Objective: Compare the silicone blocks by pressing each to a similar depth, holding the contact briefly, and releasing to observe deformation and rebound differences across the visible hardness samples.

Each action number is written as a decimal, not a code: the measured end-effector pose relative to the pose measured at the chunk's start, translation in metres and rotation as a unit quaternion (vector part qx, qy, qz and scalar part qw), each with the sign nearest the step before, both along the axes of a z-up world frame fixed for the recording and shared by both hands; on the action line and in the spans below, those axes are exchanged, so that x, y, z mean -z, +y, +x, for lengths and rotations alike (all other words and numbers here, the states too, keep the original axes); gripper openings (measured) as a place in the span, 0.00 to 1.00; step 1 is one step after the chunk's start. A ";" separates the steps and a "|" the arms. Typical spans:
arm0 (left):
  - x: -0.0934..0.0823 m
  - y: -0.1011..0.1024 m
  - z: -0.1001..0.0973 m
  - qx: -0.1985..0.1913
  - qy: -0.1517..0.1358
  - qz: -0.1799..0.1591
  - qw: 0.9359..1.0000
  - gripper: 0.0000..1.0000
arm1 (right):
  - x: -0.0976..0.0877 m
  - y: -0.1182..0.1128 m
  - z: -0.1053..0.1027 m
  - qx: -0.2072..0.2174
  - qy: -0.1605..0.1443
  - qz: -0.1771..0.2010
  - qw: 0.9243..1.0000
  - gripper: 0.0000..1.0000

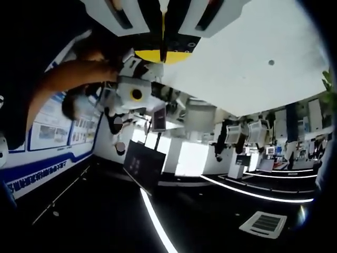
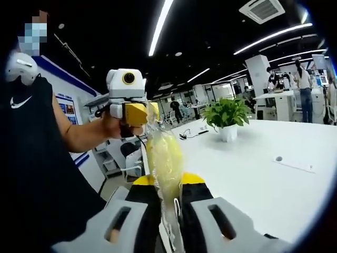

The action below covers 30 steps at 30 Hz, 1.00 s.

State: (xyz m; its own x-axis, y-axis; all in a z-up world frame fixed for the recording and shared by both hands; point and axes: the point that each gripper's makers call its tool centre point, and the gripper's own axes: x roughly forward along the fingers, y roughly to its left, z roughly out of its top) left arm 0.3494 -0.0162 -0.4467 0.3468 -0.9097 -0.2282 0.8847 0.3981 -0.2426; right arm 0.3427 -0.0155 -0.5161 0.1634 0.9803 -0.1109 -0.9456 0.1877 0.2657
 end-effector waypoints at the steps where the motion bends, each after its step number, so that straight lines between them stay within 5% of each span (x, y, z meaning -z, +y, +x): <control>1: -0.001 0.000 0.000 -0.001 0.000 -0.002 1.000 0.00 | -0.001 0.000 0.000 0.003 -0.007 0.001 1.000 0.08; 11: -0.005 -0.001 0.002 -0.007 0.000 -0.008 1.000 0.00 | -0.002 0.000 0.008 0.032 -0.006 0.005 0.999 0.19; 15: -0.005 -0.001 0.001 -0.005 0.007 -0.012 1.000 0.00 | -0.001 -0.004 0.019 0.067 0.001 0.008 0.998 0.65; 19: -0.002 -0.001 0.001 -0.007 0.010 -0.012 1.000 0.00 | 0.005 -0.012 0.033 0.107 -0.004 0.000 0.994 0.94; 25: -0.001 -0.001 0.002 -0.008 0.015 -0.013 1.000 0.00 | 0.012 -0.018 0.035 0.120 0.010 -0.006 0.993 0.96; 30: -0.004 -0.002 0.002 -0.007 0.014 -0.014 1.000 0.00 | 0.014 -0.020 0.037 0.131 -0.007 -0.022 0.991 0.96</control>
